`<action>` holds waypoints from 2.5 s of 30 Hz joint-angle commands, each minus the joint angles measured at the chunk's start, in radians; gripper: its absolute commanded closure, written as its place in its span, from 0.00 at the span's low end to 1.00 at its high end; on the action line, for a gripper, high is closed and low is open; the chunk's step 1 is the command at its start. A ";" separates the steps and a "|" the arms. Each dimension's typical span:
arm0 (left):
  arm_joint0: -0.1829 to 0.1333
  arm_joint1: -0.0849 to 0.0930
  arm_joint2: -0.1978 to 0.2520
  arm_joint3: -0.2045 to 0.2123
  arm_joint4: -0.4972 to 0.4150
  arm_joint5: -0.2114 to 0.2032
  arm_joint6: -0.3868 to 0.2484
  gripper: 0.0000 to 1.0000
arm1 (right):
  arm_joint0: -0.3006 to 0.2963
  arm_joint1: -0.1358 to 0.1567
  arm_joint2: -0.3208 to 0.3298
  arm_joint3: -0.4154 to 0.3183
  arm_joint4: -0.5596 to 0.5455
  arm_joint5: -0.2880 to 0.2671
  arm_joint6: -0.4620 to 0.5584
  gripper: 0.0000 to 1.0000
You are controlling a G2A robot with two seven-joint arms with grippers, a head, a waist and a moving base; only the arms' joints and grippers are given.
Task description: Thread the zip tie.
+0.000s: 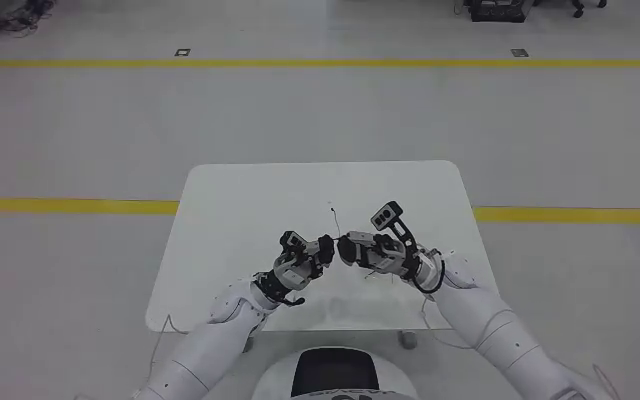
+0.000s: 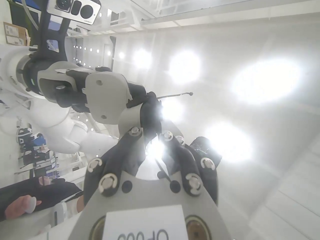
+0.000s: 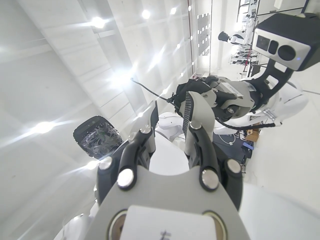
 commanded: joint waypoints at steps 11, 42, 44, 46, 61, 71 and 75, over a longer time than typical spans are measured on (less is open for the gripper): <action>0.000 0.000 0.000 0.000 0.000 0.000 0.000 1.00 | 0.001 -0.019 0.007 0.010 -0.017 -0.001 0.008 0.85; 0.000 0.000 0.000 0.000 0.000 0.000 0.000 1.00 | -0.020 -0.046 0.057 0.009 -0.066 0.011 0.019 1.00; 0.000 0.000 0.000 0.000 0.000 0.000 0.000 1.00 | -0.021 -0.047 0.060 0.010 -0.070 0.011 0.019 1.00; 0.000 0.000 0.000 0.000 0.000 0.000 0.000 1.00 | -0.024 -0.048 0.064 0.011 -0.074 0.011 0.020 1.00; 0.000 0.000 0.000 0.000 0.000 0.000 0.000 1.00 | -0.041 -0.054 0.089 0.018 -0.095 0.018 0.025 1.00; 0.000 0.000 0.000 0.000 0.000 0.000 0.000 1.00 | -0.045 -0.060 0.100 0.031 -0.103 0.023 0.032 1.00; 0.000 0.000 0.000 0.000 0.000 0.000 0.000 1.00 | -0.048 -0.062 0.104 0.035 -0.107 0.024 0.034 1.00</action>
